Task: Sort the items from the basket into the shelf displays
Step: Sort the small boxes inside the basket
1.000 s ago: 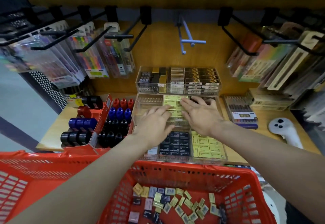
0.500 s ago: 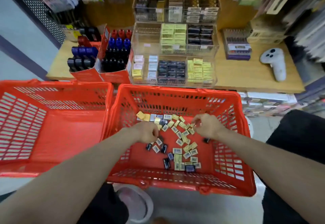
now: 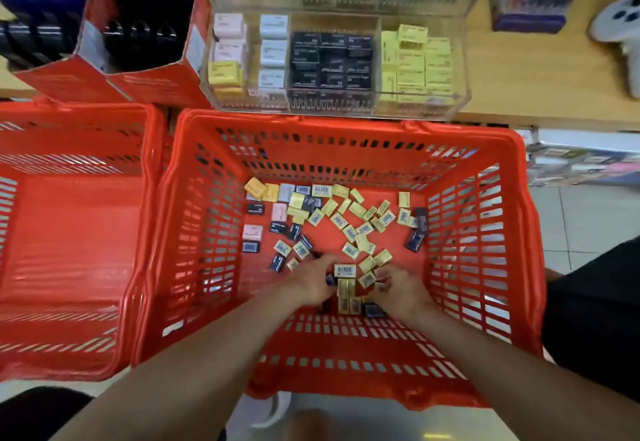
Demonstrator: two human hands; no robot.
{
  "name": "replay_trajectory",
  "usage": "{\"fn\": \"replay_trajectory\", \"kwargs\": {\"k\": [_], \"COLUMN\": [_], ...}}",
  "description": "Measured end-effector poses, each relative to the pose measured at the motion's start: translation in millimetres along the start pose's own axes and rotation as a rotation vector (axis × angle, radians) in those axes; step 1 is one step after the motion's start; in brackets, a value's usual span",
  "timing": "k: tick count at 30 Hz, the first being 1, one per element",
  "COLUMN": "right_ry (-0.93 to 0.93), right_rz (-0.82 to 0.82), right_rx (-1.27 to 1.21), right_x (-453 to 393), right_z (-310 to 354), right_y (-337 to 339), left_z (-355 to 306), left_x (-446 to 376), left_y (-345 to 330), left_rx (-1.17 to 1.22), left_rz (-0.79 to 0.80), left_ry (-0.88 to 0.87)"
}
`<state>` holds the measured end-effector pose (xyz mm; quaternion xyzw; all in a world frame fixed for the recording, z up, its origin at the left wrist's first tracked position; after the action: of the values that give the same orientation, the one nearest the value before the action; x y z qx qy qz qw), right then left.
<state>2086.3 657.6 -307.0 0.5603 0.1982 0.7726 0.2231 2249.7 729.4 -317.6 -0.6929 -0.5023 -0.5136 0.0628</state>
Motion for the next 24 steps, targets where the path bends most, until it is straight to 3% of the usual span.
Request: {"fn": "replay_trajectory", "kwargs": {"k": [2,5,8,12,17,24], "right_ry": [0.002,0.011,0.002,-0.024,-0.035,0.053], "right_rz": [-0.056,-0.139,-0.142,-0.124,-0.021,-0.004], "right_rx": [-0.004,-0.019,-0.034,-0.048,0.003,0.014], "right_x": [0,-2,-5,-4,-1,-4], "right_z": [-2,-11,-22,-37,-40,-34], "right_y": [-1,4,9,12,6,1], "left_z": [-4,-14,-24,-28,-20,-19], "left_x": [-6,-19,-29,-30,-23,-27], "left_y": [0,-6,-21,-35,-29,-24], "left_rx": [-0.037,-0.280,-0.473,-0.554,-0.468,-0.340], "left_rz": [-0.080,-0.157,-0.126,-0.066,-0.046,-0.042], "left_ry": [-0.078,-0.163,-0.145,-0.169,-0.121,-0.159]}}
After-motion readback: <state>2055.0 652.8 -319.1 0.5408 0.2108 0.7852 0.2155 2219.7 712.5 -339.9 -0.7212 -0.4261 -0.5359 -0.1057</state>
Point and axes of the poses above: each hand's wrist, its own x-axis away from the middle knuckle, its own y-axis out of the back of the hand, z = x × y, the point moved 4 cm from there along -x, towards the middle knuckle
